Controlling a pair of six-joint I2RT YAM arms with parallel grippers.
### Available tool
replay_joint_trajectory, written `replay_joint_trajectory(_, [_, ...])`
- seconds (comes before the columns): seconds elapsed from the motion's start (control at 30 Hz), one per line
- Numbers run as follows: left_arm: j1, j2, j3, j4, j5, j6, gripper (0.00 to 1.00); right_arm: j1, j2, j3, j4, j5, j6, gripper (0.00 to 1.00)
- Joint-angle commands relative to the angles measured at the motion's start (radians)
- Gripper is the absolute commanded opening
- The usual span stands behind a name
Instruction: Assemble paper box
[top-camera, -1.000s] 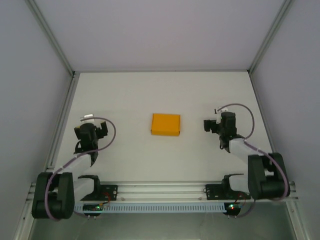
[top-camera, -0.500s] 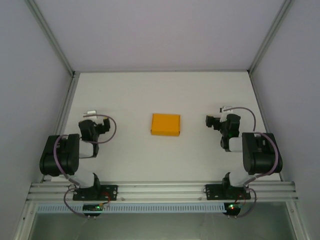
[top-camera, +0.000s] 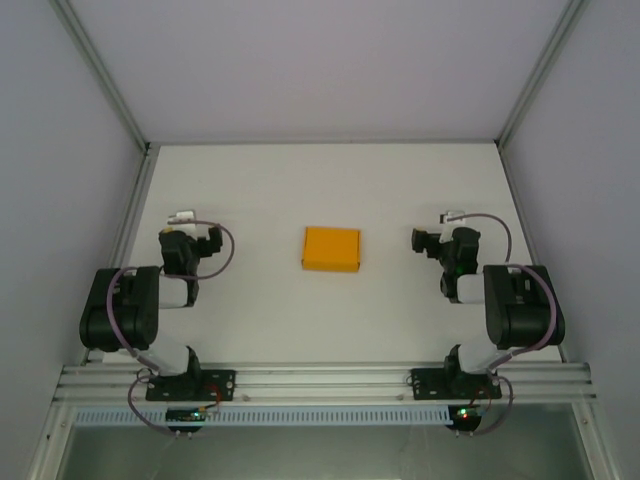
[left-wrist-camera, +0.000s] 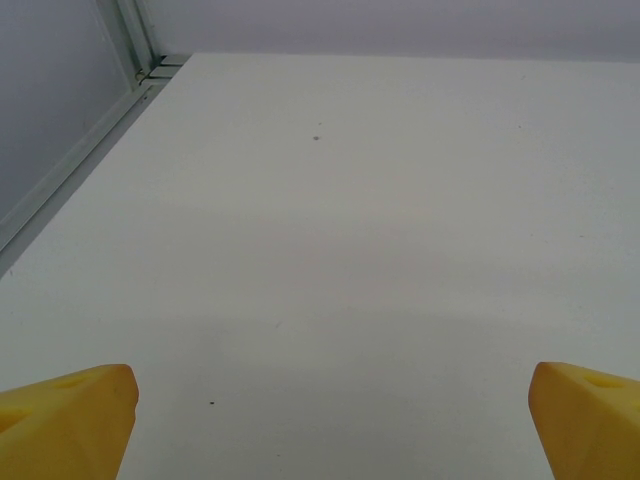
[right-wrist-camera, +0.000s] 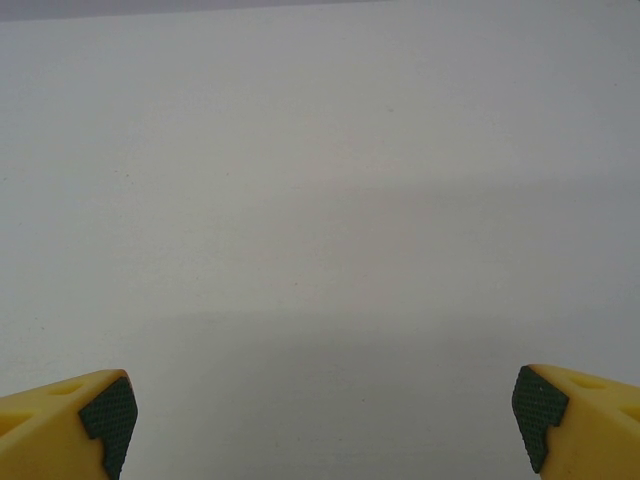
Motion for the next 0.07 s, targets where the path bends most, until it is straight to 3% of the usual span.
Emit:
replay_joint_trajectory(0.0, [-0.002, -0.006, 0.008, -0.002, 0.011, 0.009, 1.00, 0.004, 0.004, 0.014, 0.018, 0.007, 0.017, 0.99])
replay_joint_trajectory(0.03, [-0.002, -0.006, 0.008, -0.003, 0.010, 0.008, 0.99, 0.003, 0.006, 0.014, 0.018, 0.006, 0.017, 0.99])
